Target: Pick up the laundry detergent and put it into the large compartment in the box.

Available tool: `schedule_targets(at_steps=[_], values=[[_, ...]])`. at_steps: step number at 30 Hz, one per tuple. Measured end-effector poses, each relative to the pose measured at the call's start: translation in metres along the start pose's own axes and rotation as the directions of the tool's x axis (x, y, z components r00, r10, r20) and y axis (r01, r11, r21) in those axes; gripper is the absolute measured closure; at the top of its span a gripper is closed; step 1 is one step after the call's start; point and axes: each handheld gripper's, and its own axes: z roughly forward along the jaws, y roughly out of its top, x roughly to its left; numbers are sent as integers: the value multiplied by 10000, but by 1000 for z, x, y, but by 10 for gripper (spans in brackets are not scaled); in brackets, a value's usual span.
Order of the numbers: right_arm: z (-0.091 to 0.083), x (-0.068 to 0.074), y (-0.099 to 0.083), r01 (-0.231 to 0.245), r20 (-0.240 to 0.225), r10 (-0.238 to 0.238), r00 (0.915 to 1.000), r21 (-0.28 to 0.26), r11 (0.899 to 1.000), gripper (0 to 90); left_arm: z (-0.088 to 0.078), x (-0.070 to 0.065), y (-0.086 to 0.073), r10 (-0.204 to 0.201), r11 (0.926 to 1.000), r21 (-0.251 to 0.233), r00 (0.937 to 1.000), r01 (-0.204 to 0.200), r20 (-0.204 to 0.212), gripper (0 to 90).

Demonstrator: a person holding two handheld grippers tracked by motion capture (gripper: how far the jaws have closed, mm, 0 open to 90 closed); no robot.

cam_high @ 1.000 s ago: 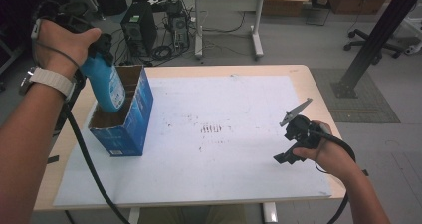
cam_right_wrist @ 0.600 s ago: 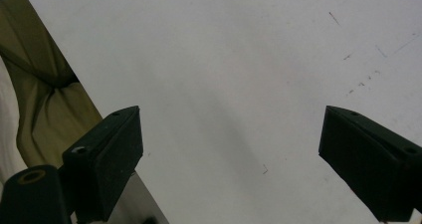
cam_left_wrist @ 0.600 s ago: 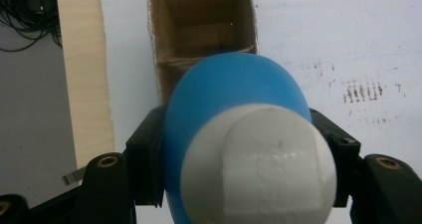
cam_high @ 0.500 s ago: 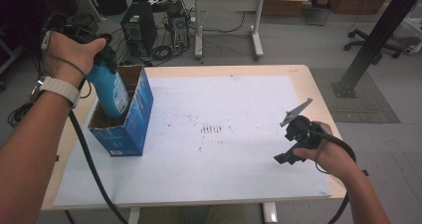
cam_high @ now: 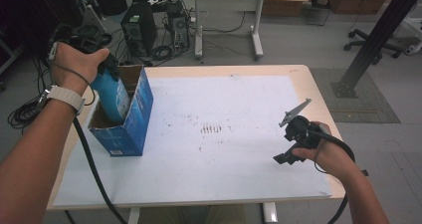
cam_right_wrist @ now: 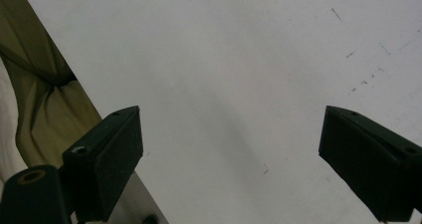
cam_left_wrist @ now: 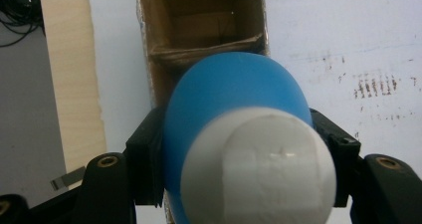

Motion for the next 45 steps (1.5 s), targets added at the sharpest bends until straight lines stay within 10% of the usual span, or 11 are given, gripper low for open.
schedule_targets(at_steps=[45], values=[[0,-1,-6,-188,-13,188,9998,15,9998,105,73,5,-18,450,9989,121,9989,-448,-136,373]])
